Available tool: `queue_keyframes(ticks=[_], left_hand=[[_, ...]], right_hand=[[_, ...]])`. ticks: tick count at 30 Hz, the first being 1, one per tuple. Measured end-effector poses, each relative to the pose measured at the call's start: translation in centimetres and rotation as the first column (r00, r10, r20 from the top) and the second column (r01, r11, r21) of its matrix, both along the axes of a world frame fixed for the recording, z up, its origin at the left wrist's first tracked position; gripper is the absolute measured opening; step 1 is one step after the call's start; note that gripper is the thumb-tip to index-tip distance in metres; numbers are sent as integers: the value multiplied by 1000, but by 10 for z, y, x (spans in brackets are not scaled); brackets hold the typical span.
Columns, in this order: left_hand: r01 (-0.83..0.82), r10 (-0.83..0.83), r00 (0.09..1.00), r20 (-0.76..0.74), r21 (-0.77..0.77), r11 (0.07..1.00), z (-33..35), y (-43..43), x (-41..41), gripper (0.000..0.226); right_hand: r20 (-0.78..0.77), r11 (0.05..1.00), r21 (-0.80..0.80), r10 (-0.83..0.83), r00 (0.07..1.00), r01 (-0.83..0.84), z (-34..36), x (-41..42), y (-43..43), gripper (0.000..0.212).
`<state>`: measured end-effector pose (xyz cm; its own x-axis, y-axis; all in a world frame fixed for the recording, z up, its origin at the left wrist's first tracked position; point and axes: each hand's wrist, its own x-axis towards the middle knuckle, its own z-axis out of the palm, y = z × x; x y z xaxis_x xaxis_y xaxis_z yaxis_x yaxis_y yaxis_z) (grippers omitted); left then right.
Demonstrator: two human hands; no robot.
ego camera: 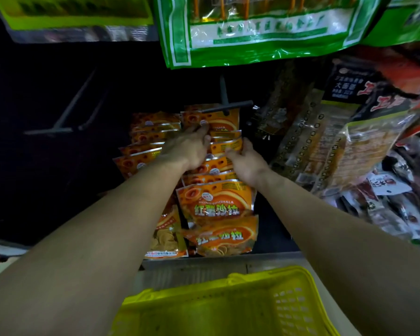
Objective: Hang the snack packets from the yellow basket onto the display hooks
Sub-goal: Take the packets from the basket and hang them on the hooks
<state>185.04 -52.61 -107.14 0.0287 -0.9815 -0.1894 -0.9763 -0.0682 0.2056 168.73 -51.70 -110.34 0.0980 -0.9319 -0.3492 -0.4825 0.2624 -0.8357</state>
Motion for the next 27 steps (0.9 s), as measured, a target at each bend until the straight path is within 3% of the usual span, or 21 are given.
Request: queue_keyframes(ticks=[4,8,15,21,25,27], left_hand=[[34,-34,999,0,17,999,-5,-2,1,52],[32,-36,998,-54,-70,997,4,-3,1,50],[13,-21,999,-37,-209,978,7,-15,4,55],[-42,39,999,-21,-132,990,0,-31,9,66],[-15,8,999,-53,-129,992,-4,-30,11,64],[-42,27,995,-94,-162,986,2,-25,13,61]], right_hand=[[19,998,-52,-42,999,43,-3,0,-4,60],[-10,989,-139,-61,998,59,9,5,-11,69],[-165,954,-295,1,986,-51,26,12,-26,66],[-237,975,-193,58,970,-106,31,16,-50,77],[-220,977,-157,107,970,-143,27,18,-54,58],[-224,972,-196,84,971,-130,27,15,-51,61]])
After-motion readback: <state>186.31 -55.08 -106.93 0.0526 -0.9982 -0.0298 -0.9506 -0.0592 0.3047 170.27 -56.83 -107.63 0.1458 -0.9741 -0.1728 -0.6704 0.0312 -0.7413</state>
